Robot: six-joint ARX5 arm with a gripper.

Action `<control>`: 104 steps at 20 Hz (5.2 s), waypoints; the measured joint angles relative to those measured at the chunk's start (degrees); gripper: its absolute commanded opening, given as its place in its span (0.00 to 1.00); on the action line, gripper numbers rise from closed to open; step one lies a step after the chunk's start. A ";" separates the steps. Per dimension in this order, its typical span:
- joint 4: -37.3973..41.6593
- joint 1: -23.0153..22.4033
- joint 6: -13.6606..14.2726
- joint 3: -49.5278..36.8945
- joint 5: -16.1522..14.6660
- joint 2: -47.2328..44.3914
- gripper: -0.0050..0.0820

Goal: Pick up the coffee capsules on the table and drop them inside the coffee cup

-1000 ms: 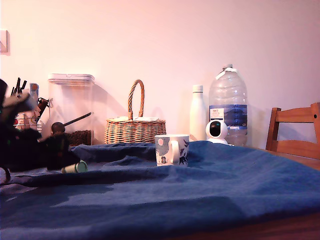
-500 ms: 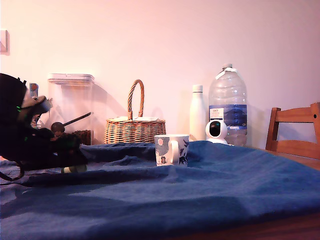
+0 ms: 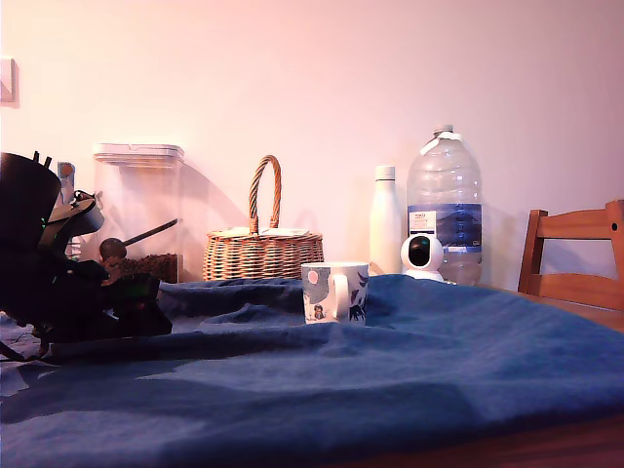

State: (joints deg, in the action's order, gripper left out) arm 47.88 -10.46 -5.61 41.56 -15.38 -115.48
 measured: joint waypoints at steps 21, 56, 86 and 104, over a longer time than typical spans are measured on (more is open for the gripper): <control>3.98 0.07 3.04 0.00 -10.23 2.21 0.19; -11.72 -11.10 4.33 0.37 -12.57 22.95 0.19; -51.58 -18.12 5.99 47.74 -5.97 -2.73 0.19; -56.28 -18.71 7.32 51.45 -2.23 -6.97 0.35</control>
State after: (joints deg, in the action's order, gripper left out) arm -8.40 -29.17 1.72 93.01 -17.61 -122.45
